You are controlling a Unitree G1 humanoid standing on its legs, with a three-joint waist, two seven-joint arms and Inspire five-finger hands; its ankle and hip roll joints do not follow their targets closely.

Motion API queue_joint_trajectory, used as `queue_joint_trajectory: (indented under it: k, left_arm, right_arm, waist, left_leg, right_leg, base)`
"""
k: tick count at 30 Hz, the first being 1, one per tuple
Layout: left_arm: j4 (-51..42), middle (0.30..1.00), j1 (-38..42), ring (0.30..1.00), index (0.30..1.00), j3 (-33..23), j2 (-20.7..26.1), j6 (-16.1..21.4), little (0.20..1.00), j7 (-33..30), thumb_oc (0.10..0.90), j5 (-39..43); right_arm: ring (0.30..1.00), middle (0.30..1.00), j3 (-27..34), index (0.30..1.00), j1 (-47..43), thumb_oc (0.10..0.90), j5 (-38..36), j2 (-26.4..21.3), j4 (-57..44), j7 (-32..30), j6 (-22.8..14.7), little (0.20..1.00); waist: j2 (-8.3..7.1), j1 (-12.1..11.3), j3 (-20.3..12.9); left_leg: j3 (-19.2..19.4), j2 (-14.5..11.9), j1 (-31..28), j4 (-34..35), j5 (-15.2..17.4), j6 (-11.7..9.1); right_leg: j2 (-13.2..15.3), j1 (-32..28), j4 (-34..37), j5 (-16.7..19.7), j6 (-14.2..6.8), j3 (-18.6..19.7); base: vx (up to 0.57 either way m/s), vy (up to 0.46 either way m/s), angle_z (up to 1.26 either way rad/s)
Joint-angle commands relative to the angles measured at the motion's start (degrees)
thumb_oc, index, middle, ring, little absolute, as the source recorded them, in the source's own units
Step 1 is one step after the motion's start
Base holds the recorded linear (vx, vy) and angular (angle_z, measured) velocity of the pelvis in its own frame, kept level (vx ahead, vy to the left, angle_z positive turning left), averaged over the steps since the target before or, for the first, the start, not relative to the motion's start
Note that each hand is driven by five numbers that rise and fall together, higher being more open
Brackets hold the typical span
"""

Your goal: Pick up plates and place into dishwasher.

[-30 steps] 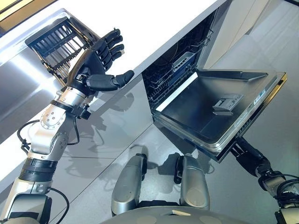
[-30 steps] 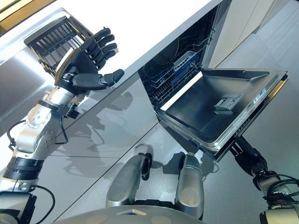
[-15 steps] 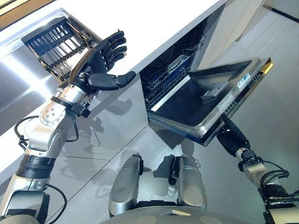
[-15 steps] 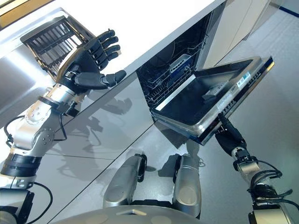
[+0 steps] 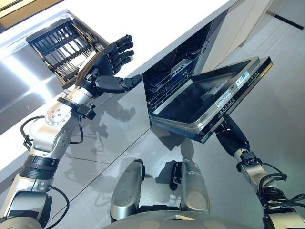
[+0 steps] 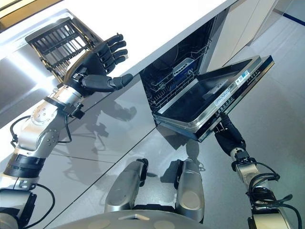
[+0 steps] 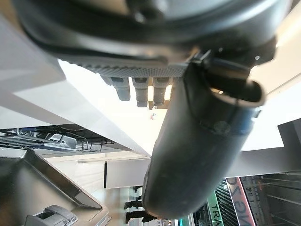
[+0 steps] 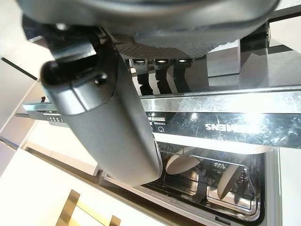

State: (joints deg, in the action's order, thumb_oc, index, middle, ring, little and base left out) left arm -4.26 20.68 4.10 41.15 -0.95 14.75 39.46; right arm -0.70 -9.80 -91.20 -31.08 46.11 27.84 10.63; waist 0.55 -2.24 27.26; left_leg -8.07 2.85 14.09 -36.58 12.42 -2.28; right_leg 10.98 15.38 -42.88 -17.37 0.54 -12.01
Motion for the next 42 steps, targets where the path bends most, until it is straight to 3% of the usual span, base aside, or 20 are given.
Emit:
queue_joint_trajectory:
  k: [1, 9, 17, 23, 30, 38, 42]
  left_arm:
    - [-3.39, 0.9, 0.63, 0.9, 0.9, 4.62, -2.34, 2.96, 0.9, 2.0, 0.8, 1.77]
    - [-3.29, 0.9, 0.46, 0.9, 0.9, 4.64, -2.57, 3.19, 0.9, 1.95, 0.8, 1.39]
    - [-3.09, 0.9, -0.43, 0.9, 0.9, 4.74, -3.27, 3.2, 0.9, 2.68, 0.8, 0.57]
    - [-2.83, 0.9, -1.43, 0.9, 0.9, 4.59, -3.84, 3.54, 0.9, 3.68, 0.8, 0.0]
    - [-2.81, 0.9, -1.07, 0.9, 0.9, 3.98, -2.78, 3.24, 0.9, 4.45, 0.8, 1.3]
    - [-2.88, 0.9, -0.76, 0.9, 0.9, 3.48, -1.64, 4.17, 0.9, 4.89, 0.8, 2.54]
    - [-2.37, 0.9, -0.41, 0.9, 0.9, 3.28, -2.21, 5.49, 0.9, 5.37, 0.8, 1.96]
  right_arm:
    - [0.9, 0.9, -0.54, 0.9, -31.39, 0.8, -5.32, 8.13, -12.24, 17.91, 0.98, 0.9]
    - [0.9, 0.9, -0.42, 0.9, -33.51, 0.8, -11.1, 9.48, -16.46, 16.8, -0.17, 0.9]
    - [0.9, 0.9, -1.51, 0.9, -37.44, 0.8, -12.13, 10.57, -21.09, 16.06, -2.06, 0.9]
    - [0.9, 0.9, -3.25, 0.9, -38.94, 0.8, -7.78, 11.91, -27.02, 12.31, -3.85, 0.9]
    - [0.9, 0.9, -2.76, 0.9, -38.63, 0.8, -6.4, 9.64, -21.74, 11.08, -2.79, 0.9]
    - [0.9, 0.9, -0.91, 0.9, -34.26, 0.8, -5.18, 6.85, -12.51, 14.9, -3.59, 0.9]
    - [0.9, 0.9, -1.04, 0.9, -29.26, 0.8, -5.73, 7.85, -12.14, 21.74, -3.24, 0.9]
  waist:
    - [1.46, -4.23, -7.63]
    - [1.58, -4.89, -7.84]
    - [1.39, -6.13, -8.38]
    - [0.86, -6.89, -8.93]
    - [0.58, -7.08, -9.04]
    - [0.45, -6.29, -9.32]
    - [0.15, -5.23, -9.92]
  left_leg:
    - [5.1, 2.4, -2.02, -9.63, 9.13, 5.45]
    - [4.46, 2.84, -2.39, -9.62, 9.2, 5.44]
    - [3.72, 3.39, -2.98, -8.53, 8.84, 5.31]
    - [2.94, 3.81, -3.49, -7.65, 8.42, 5.04]
    - [2.69, 3.66, -3.49, -7.42, 8.25, 4.88]
    - [3.16, 3.05, -3.58, -5.98, 7.35, 4.75]
    - [3.68, 2.59, -4.45, -2.88, 5.99, 4.55]
  right_leg:
    - [-1.29, -7.15, -2.1, 0.72, 0.44, 3.32]
    - [-1.41, -7.87, -2.14, 0.38, 0.63, 2.8]
    - [-1.58, -8.99, -1.57, 0.08, 0.74, 2.28]
    - [-1.97, -10.01, -0.5, 0.26, 0.75, 2.05]
    - [-2.08, -10.48, 0.11, 0.36, 0.72, 1.95]
    - [-2.29, -10.51, 1.68, 1.3, 0.56, 1.82]
    - [-2.64, -10.97, 4.56, 2.59, 0.1, 1.94]
  base:
    - [0.0, 0.0, 0.0]
    - [0.0, -0.003, 0.01]
    - [0.0, -0.009, -0.06]
    - [0.0, -0.018, 0.35]
    - [-0.02, -0.017, 0.24]
    - [-0.04, -0.005, 0.01]
    - [-0.05, -0.007, -0.02]
